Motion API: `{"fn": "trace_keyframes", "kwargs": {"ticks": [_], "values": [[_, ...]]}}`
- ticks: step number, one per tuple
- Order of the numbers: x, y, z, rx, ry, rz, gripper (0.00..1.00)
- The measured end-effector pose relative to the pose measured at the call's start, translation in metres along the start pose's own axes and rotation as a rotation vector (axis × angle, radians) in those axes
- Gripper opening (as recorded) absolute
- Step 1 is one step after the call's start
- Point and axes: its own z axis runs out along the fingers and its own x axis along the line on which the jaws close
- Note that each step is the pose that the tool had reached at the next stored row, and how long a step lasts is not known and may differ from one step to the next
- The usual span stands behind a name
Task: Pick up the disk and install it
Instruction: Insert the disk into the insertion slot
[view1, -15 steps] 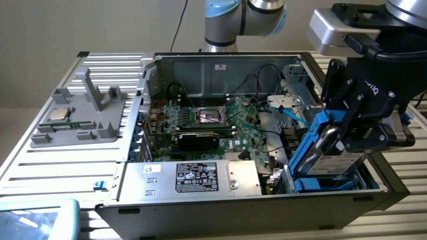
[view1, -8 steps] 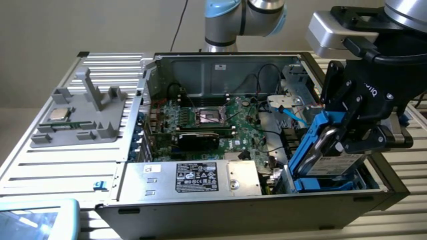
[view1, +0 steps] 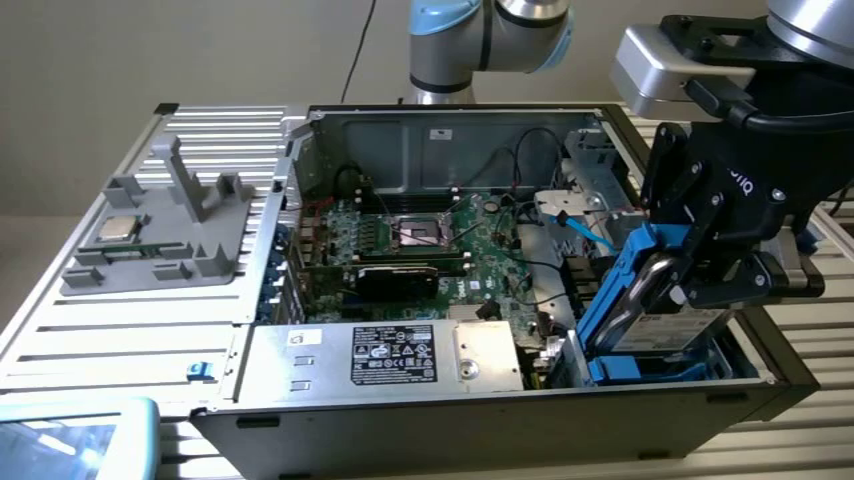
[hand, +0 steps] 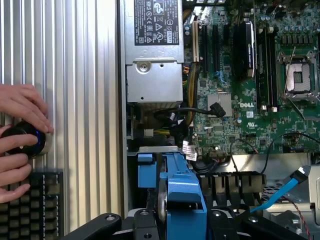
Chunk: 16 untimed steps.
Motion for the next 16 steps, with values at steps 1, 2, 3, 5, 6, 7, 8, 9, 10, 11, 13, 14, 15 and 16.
{"fn": "trace_keyframes", "kwargs": {"ticks": [1, 2, 3, 5, 6, 7, 8, 9, 10, 11, 13, 14, 15, 16], "values": [[0.0000, 0.0000, 0.0000, 0.0000, 0.0001, 0.000, 0.39], [0.0000, 0.0000, 0.0000, 0.0000, 0.0000, 0.000, 0.45], [0.0000, 0.0000, 0.0001, 0.0000, -0.0002, 0.000, 0.45], [0.0000, -0.0001, 0.0001, -0.0001, -0.0002, 0.000, 0.52], [0.0000, -0.0002, 0.0001, 0.0000, -0.0002, 0.000, 0.52], [0.0000, -0.0003, 0.0000, -0.0001, -0.0002, 0.000, 0.52], [0.0000, -0.0003, 0.0000, -0.0001, -0.0003, 0.000, 0.52], [-0.0001, -0.0006, -0.0002, -0.0001, -0.0003, 0.000, 0.52], [-0.0001, -0.0014, -0.0005, -0.0001, 0.0001, 0.000, 0.52], [-0.0001, -0.0022, -0.0006, -0.0010, 0.0000, 0.000, 0.52], [-0.0002, -0.0027, -0.0006, -0.0046, 0.0000, 0.000, 0.52], [-0.0002, -0.0027, -0.0006, -0.0047, 0.0001, 0.000, 0.52], [-0.0002, -0.0027, -0.0006, -0.0047, 0.0000, 0.000, 0.52], [-0.0002, -0.0027, -0.0006, -0.0047, 0.0000, 0.000, 0.52]]}}
